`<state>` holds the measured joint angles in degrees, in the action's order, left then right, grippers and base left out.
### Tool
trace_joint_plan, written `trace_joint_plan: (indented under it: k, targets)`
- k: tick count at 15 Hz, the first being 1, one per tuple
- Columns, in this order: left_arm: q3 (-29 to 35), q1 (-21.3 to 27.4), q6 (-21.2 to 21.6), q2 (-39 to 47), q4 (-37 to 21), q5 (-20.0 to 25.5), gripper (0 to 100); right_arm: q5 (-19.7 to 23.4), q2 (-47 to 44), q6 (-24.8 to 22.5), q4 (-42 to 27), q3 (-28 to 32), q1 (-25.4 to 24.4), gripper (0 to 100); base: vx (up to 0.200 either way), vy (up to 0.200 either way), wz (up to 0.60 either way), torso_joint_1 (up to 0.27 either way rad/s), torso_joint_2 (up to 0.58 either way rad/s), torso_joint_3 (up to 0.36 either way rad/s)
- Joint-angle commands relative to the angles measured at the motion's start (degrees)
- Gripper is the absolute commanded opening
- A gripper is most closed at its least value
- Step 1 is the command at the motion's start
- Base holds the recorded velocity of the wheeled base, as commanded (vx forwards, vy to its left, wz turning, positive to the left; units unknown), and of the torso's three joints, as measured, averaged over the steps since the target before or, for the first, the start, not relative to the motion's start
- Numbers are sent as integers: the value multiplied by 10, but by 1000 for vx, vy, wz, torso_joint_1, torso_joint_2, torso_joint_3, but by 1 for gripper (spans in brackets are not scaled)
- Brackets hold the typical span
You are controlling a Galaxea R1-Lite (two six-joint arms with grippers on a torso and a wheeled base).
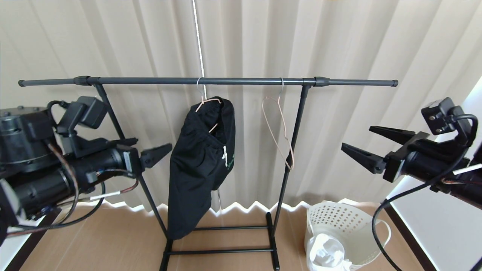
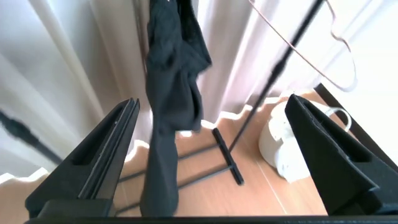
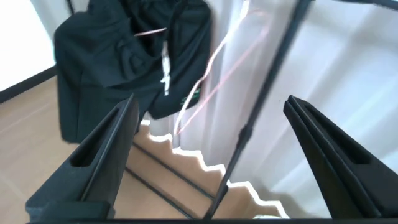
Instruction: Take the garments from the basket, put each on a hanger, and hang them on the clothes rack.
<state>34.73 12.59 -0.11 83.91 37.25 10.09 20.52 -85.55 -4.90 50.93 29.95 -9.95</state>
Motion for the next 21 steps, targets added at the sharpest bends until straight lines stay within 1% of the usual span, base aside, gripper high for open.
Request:
trace_joint_plan:
  k: [1, 2, 3, 6, 7, 8, 9, 10, 12, 13, 14, 16, 17, 18, 19, 21]
  targets:
    - [-85, 9, 2, -115, -1, 0, 100, -9, 75, 2, -12, -40, -2, 100, 0, 0, 0, 0, 0, 0]
    - [-150, 9, 1, -168, 0, 1, 100, -9, 134, 2, -17, -111, -2, 100, 0, 0, 0, 0, 0, 0]
    - [-183, 9, 1, -200, 0, 1, 100, -10, 162, 0, -17, -147, -2, 100, 0, 0, 0, 0, 0, 0]
    - [-257, 18, 2, -291, -2, 1, 100, -10, 216, -29, -17, -235, 0, 100, 0, 0, 0, 0, 0, 0]
    - [-270, 18, 2, -303, -3, 1, 100, -10, 231, -31, -18, -249, 0, 100, 0, 0, 0, 0, 0, 0]
    - [-298, 18, 2, -329, -5, 1, 100, -9, 266, -31, -21, -279, 0, 100, 0, 0, 0, 0, 0, 0]
    - [-312, 17, 2, -348, -10, 1, 100, -10, 289, -31, -33, -294, 1, 100, 0, 0, 0, 0, 0, 0]
    - [-324, 16, 2, -367, -20, 1, 100, -9, 321, -31, -62, -300, 1, 100, 0, 0, 0, 0, 0, 0]
    - [-336, 16, 2, -412, -57, 0, 100, -10, 410, -31, -179, -300, 1, 100, 0, 0, 0, 0, 0, 0]
    - [-337, 16, 2, -423, -68, 0, 100, -9, 428, -30, -203, -300, 1, 100, 0, 0, 0, 0, 0, 0]
    - [-339, 16, 2, -468, -122, 1, 100, -9, 488, -28, -274, -300, 1, 100, 0, 0, 0, 0, 0, 0]
    - [-339, 17, 2, -540, -200, 2, 100, -10, 566, -27, -356, -300, 1, 100, 0, 0, 0, 0, 0, 0]
    - [-339, 17, 2, -562, -222, 2, 100, -10, 591, -27, -378, -300, 1, 100, 0, 0, 0, 0, 0, 0]
    - [-339, 17, 2, -610, -269, 2, 100, -11, 645, -27, -429, -300, 3, 100, 0, 0, 0, 0, 0, 0]
    - [-339, 17, 2, -645, -304, 2, 100, -20, 676, -27, -461, -299, 3, 100, 0, 0, 0, 0, 0, 0]
    - [-339, 16, 2, -706, -357, 1, 100, -44, 721, -27, -484, -299, 2, 100, 0, 0, 0, 0, 0, 0]
